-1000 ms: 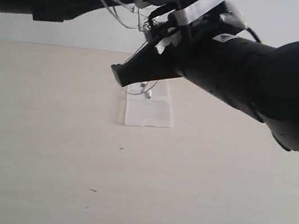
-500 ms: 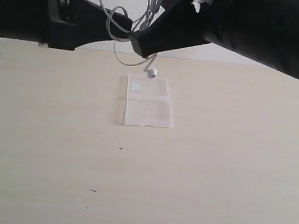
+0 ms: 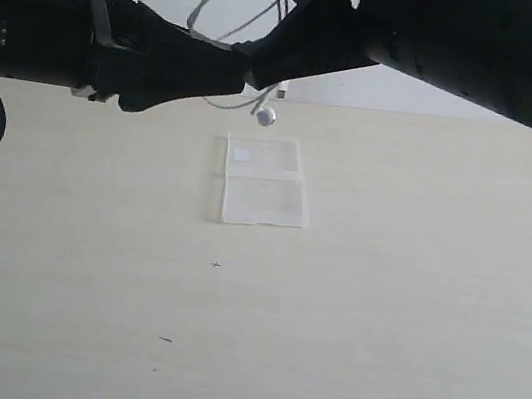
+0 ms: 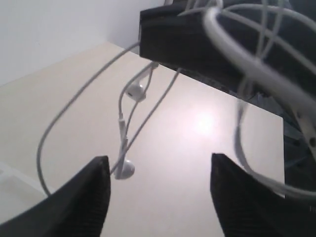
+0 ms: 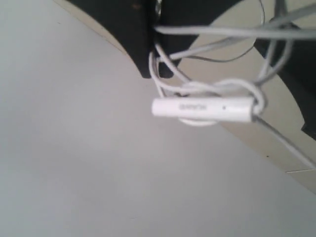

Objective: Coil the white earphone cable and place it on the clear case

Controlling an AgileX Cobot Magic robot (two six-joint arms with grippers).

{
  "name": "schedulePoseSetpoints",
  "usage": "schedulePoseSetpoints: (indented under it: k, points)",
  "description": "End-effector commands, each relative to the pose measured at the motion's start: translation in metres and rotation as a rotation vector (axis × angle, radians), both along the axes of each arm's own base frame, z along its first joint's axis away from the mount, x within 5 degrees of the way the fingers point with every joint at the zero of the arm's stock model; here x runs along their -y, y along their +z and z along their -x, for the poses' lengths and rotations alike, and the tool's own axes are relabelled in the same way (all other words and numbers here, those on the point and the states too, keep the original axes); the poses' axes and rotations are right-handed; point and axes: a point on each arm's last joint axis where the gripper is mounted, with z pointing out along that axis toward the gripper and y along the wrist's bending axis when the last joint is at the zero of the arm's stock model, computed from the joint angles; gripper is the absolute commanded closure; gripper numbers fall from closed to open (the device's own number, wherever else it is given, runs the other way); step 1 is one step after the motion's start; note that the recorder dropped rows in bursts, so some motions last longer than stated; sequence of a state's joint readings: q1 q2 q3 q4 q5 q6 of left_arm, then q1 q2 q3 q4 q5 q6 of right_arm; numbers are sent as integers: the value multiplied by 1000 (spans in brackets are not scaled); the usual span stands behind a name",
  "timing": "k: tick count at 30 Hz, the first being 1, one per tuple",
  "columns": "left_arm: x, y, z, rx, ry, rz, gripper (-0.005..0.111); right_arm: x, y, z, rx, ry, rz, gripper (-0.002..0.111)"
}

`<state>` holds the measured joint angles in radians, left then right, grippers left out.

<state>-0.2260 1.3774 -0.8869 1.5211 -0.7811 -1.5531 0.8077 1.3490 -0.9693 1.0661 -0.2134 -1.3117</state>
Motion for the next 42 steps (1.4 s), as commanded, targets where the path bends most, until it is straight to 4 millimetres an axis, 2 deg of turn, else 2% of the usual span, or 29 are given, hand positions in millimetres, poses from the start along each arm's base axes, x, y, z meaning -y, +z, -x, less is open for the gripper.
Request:
schedulePoseSetpoints:
  k: [1,8,13,20,24,29,33,39,42]
  points:
    - [1,-5,1,-37,-2,-24,48,4,6,-3,45,-40,1,108]
    - [-5,-16,0,-95,38,-139,48,5,7,-4,75,-52,29,108]
    - [-7,-24,0,-144,83,-138,48,7,8,-5,97,-65,46,108]
    - [-18,-53,4,-203,198,-205,48,9,6,-6,107,-81,100,108]
    - [-28,-72,8,-235,293,-264,65,12,3,-8,58,-115,172,108]
    - [-33,-84,12,-247,327,-311,106,13,13,-21,13,-235,208,108]
    - [-37,-91,14,-255,360,-337,107,3,16,-28,19,-211,195,108]
    - [-46,-104,18,-275,436,-389,107,-10,3,-48,-14,-276,222,108]
    - [-48,-105,18,-273,456,-401,107,-14,-4,-55,-116,-368,48,108]
